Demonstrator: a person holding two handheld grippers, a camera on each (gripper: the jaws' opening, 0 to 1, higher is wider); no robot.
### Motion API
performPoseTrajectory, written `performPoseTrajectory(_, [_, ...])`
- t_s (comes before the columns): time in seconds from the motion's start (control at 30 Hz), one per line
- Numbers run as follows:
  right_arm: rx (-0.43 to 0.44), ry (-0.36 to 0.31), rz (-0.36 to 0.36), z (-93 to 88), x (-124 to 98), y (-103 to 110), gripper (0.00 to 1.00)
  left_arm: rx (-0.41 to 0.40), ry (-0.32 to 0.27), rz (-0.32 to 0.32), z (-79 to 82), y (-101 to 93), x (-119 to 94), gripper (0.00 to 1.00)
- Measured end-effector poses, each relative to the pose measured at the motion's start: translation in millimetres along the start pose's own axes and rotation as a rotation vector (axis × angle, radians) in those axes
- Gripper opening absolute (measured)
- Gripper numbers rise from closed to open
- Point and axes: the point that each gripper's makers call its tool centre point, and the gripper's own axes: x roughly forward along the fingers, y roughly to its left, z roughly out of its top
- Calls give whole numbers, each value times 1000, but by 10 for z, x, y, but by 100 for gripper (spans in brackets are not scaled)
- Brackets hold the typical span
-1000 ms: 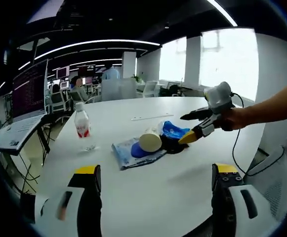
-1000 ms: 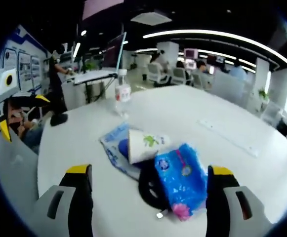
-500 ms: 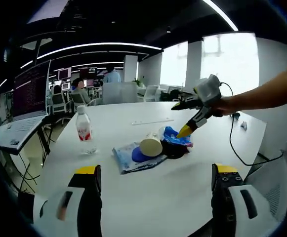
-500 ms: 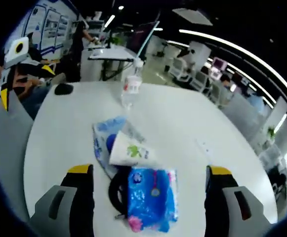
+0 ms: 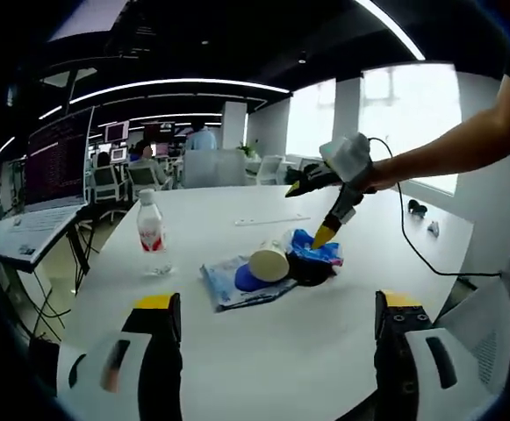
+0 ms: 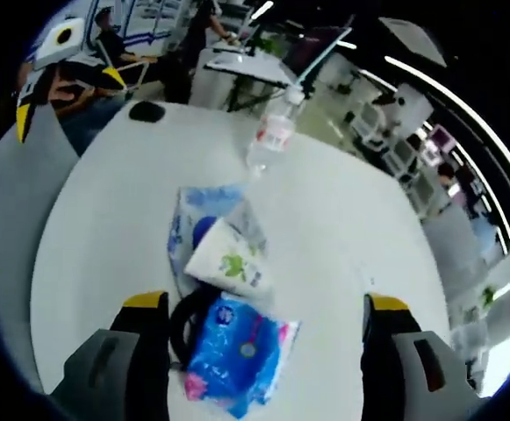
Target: Arrange the tabletop items into an orderly group along one side of the table until the central work area is clear of visible clutter.
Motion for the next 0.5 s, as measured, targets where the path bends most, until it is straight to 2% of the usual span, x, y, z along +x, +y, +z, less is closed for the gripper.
performPoseTrajectory(0.27, [-145,36,80,76,152,77,86,2,6,-1,-6,-8,10,90])
performPoseTrajectory(0.37, [-231,71,125,74,225,122,85,-2,7,2,-11,2,8,90])
performPoseTrajectory(0.5, [-299,96,162,78,303,139,83,-16,2,6,5,12,2,90])
